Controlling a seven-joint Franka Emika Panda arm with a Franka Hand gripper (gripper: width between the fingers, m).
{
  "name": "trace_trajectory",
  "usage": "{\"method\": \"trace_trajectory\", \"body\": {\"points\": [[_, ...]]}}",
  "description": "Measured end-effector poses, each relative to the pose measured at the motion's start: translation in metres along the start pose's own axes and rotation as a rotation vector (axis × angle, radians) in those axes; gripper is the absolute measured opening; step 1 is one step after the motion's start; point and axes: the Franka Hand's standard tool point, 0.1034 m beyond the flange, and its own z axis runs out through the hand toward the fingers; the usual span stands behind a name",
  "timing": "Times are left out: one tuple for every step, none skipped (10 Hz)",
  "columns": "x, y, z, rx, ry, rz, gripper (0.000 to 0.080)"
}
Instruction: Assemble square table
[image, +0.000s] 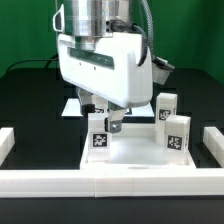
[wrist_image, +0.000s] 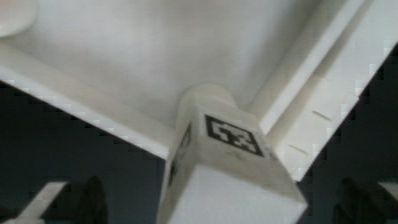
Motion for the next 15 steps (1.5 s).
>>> {"method": "trace_trajectory", "body": {"points": [[0.0005, 0.0004, -0.0002, -0.003, 0.002, -0.131, 0.0649], [0.0007, 0.0003, -0.0008, -0.01, 0.006, -0.258, 0.0649], [-0.0009, -0.0005, -0.0008, -0.023, 0.013, -0.357, 0.0649], [0.0002, -0.0003, -0.0009, -0.027, 0.016, -0.499, 0.0649], [0.001, -0.0003, -0.001, -0.028, 0.017, -0.621, 0.0649], [0.0005, -0.0015, -0.0006, -0.029, 0.023, -0.718, 0.0649], [0.0004, -0.0018, -0.0004, -0.034, 0.027, -0.8, 0.0649], [0.0004, -0.0023, -0.0004, -0.035, 0.029, -0.856, 0.0649], [0.0009, -0.0022, -0.0011, -0.037, 0.029, -0.924, 0.0649], [0.0013, -0.0021, -0.0015, -0.042, 0.03, -0.948, 0.0649], [0.0019, -0.0015, -0.0015, -0.053, 0.032, -0.989, 0.0523], [0.0019, -0.0013, -0.0013, -0.054, 0.032, -0.967, 0.0383], [0.0019, -0.0011, -0.001, -0.054, 0.032, -0.946, 0.0383], [0.0019, -0.0011, -0.001, -0.055, 0.032, -0.948, 0.0285], [0.0017, -0.0011, -0.0007, -0.052, 0.033, -0.885, 0.0285]]}}
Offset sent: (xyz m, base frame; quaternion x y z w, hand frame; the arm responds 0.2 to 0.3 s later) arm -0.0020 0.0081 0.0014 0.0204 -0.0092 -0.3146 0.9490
